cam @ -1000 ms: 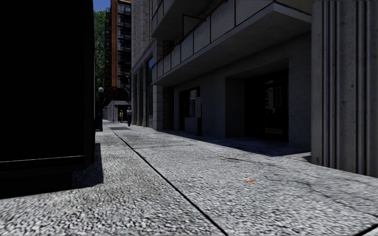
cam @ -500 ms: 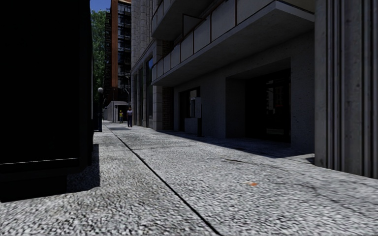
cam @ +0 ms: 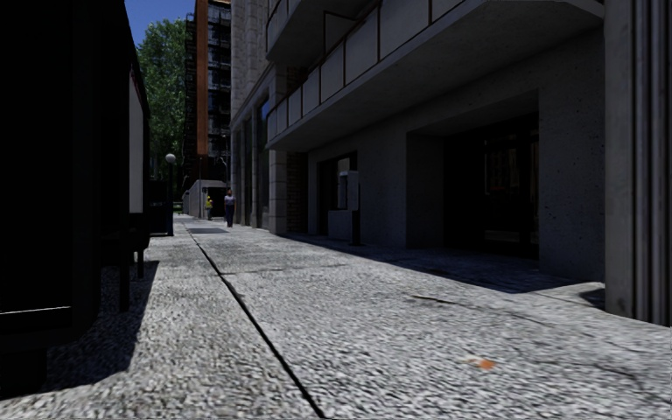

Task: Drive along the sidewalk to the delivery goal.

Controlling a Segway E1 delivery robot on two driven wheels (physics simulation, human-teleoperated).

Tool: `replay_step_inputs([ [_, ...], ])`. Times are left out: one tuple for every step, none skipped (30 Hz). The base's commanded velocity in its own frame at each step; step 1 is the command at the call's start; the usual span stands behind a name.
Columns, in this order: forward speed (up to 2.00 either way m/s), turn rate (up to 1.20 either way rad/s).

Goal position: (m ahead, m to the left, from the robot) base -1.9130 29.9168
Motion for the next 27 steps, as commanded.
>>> replay_step_inputs([
  [1.29,0.00],
  [1.29,0.00],
  [1.29,0.00],
  [1.29,0.00],
  [1.29,0.00],
  [1.29,0.00],
  [1.29,0.00],
  [1.29,0.00],
  [1.29,0.00],
  [1.29,0.00],
  [1.29,0.00],
  [1.29,0.00],
  [1.29,0.00],
  [1.29,0.00],
  [1.29,0.00],
  [1.29,0.00],
  [1.30,0.00],
  [1.30,0.00],
  [1.30,0.00],
  [1.30,0.00],
  [1.30,0.00],
  [1.30,0.00],
  [1.30,0.10],
  [1.30,0.38],
  [1.30,0.66],
  [1.30,0.88],
  [1.30,0.94],
])
